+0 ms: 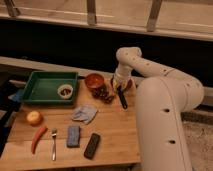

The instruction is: Wipe purple bowl with brush

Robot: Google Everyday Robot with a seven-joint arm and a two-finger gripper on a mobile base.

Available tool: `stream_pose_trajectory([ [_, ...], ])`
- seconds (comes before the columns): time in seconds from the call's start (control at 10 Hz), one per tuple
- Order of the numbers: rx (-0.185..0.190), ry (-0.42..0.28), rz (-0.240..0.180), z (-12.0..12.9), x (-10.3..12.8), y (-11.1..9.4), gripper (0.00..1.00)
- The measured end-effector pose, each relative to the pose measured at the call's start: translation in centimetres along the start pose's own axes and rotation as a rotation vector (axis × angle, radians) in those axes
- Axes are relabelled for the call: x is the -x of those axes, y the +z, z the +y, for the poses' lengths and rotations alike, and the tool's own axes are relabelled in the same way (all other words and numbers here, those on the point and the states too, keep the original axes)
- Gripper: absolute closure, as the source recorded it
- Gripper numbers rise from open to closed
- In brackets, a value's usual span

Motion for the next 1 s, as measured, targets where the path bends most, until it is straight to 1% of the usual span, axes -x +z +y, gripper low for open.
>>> stream_pose_trajectory([
  [0.2,0.0,0.014,0.021,0.2,-1.5,0.2,0.87],
  [0.4,-0.03,0.054,0.032,-2.4,-2.7,-0.4,0.87],
  [0.5,-0.051,0.075,0.036,-3.8,-3.1,-0.7,0.87],
  [0.6,-0.063,0.091,0.03,-4.7,-2.7,-0.9,0.87],
  [0.7,-0.073,0.112,0.025,-5.9,-1.7,-0.9,0.87],
  [0.8,-0.071,0.113,0.015,-6.2,-0.7,-1.0,0.87],
  [0.9,-0.063,0.098,0.009,-6.0,0.3,-1.0,0.87],
  [1.0,-0.052,0.077,0.002,-5.0,1.2,-0.9,0.87],
])
